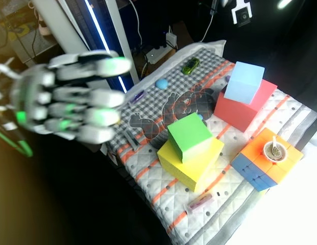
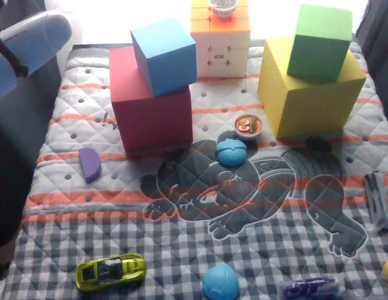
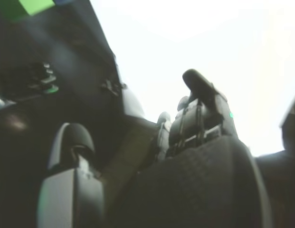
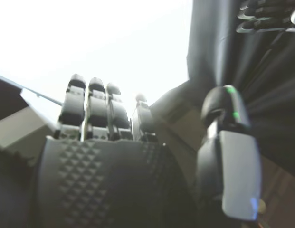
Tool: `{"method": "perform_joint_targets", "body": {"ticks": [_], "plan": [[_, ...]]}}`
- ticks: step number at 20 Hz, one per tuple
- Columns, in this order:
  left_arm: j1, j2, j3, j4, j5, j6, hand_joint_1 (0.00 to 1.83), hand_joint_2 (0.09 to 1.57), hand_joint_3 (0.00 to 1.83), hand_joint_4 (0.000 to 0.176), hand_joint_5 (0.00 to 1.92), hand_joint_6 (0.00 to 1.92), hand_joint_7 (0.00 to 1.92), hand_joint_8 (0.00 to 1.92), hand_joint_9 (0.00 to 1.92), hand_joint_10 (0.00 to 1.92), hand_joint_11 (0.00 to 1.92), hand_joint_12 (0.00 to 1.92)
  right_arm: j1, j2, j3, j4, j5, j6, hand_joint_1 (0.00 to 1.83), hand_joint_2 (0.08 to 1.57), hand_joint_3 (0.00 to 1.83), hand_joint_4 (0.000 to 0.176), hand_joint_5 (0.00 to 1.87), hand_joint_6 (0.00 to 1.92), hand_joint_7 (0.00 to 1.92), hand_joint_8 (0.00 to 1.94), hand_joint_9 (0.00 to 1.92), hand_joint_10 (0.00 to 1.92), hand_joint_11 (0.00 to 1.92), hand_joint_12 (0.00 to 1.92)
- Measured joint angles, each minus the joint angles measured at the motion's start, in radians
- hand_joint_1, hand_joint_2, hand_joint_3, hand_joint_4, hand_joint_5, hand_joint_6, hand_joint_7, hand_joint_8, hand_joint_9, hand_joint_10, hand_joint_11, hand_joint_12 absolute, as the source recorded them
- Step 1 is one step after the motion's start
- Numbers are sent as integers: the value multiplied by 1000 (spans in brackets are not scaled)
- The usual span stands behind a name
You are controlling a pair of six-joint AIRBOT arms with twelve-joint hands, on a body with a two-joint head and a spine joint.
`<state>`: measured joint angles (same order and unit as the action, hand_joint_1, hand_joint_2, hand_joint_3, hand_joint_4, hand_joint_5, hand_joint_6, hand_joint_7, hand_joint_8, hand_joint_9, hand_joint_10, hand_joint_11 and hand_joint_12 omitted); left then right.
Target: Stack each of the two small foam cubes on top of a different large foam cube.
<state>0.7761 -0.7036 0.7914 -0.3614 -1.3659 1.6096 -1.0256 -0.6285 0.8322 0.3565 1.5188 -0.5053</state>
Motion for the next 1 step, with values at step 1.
{"method": "perform_joint_targets", "body": {"ticks": [1], "plan": [[0,0,0,11,-8,0,540,906,36,176,0,0,0,0,0,0,0,238,-19,9,-10,3,36,0,396,1152,13,126,0,0,0,0,0,0,22,11]]}}
